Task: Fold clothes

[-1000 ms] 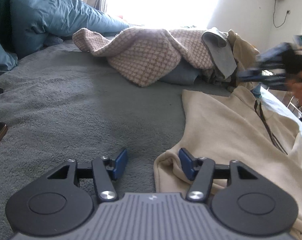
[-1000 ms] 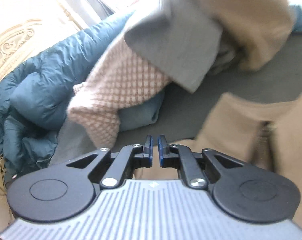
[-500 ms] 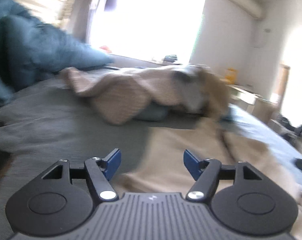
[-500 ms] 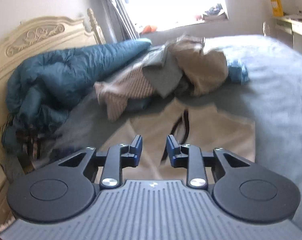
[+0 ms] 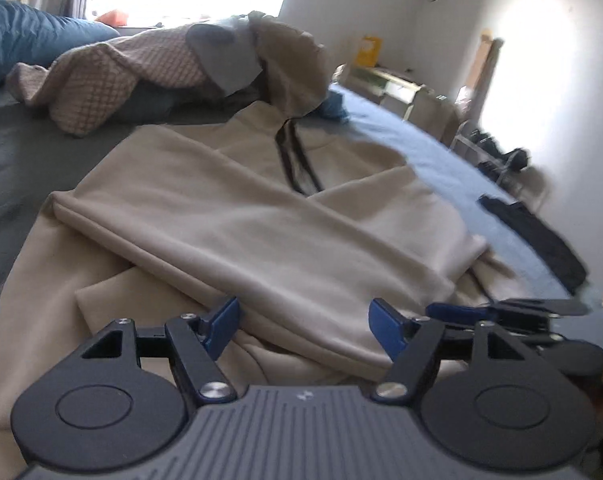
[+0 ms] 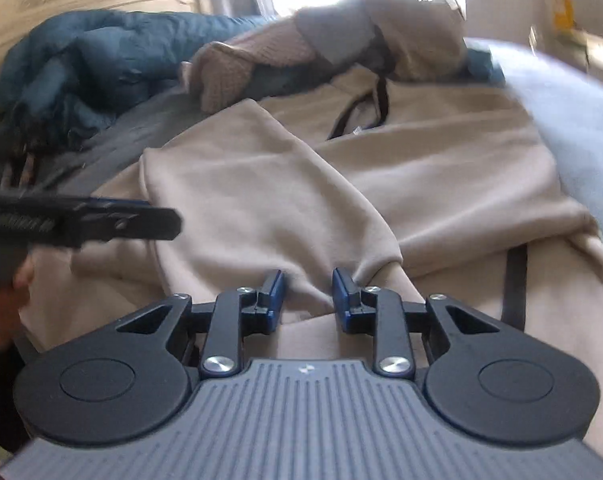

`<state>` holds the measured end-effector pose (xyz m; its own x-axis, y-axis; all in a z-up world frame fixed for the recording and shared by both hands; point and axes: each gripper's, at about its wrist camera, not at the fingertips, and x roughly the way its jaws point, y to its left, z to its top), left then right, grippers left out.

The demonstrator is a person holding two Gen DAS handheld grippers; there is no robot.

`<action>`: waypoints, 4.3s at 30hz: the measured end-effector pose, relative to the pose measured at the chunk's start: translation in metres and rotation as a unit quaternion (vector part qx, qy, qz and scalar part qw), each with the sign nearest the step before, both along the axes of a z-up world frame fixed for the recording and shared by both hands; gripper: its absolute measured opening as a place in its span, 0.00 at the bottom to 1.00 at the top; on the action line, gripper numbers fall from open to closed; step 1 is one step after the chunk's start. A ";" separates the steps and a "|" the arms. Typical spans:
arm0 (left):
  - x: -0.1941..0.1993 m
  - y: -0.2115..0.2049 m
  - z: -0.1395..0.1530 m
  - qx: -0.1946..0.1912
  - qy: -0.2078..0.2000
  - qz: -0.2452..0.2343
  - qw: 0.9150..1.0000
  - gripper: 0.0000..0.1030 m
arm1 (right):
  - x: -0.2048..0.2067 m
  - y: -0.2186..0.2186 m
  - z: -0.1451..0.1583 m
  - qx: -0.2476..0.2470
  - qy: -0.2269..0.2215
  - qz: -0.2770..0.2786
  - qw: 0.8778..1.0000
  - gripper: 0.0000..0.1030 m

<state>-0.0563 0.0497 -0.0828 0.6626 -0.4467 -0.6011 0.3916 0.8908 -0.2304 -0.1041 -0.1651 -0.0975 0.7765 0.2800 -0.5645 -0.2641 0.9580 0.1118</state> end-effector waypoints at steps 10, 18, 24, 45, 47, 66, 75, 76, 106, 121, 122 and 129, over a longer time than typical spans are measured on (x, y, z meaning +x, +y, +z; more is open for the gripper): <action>-0.004 -0.038 0.004 0.097 0.010 0.034 0.995 0.83 | -0.008 -0.026 0.009 0.048 -0.001 -0.031 0.998 0.23; -0.004 -0.063 0.005 0.164 0.020 0.055 0.985 0.94 | -0.017 -0.027 -0.003 0.040 -0.007 -0.028 0.999 0.21; -0.006 -0.072 0.002 0.182 0.024 0.066 0.981 1.00 | -0.015 -0.032 -0.006 0.046 -0.006 -0.023 0.999 0.21; 0.000 -0.081 0.003 0.203 0.062 0.093 0.973 1.00 | -0.012 -0.040 -0.009 0.074 0.006 -0.027 0.997 0.21; 0.000 -0.082 0.003 0.205 0.061 0.094 0.972 1.00 | -0.012 -0.041 -0.009 0.075 0.007 -0.027 0.997 0.21; -0.014 -0.065 0.027 0.213 0.005 0.108 0.971 1.00 | -0.012 -0.043 -0.001 0.075 0.008 -0.020 0.997 0.21; 0.013 -0.020 0.041 0.100 -0.060 0.090 0.989 1.00 | 0.007 -0.023 0.032 0.059 -0.035 0.011 0.998 0.22; 0.021 -0.016 0.036 0.099 -0.062 0.096 0.988 1.00 | 0.013 -0.020 0.029 0.054 -0.031 0.011 0.998 0.22; 0.115 0.119 -0.026 -0.088 -0.021 0.146 0.985 0.75 | 0.054 -0.001 0.028 0.019 -0.001 0.024 1.000 0.18; 0.112 0.123 -0.010 0.001 -0.029 0.195 0.980 0.35 | 0.052 -0.010 0.002 0.028 0.034 -0.011 0.999 0.15; 0.120 0.126 -0.018 0.013 -0.001 0.205 0.979 0.32 | 0.052 -0.010 0.001 0.030 0.033 -0.012 0.999 0.15; 0.122 0.159 -0.024 -0.042 0.051 0.228 0.971 0.35 | 0.054 -0.013 -0.001 0.039 0.032 -0.009 0.999 0.15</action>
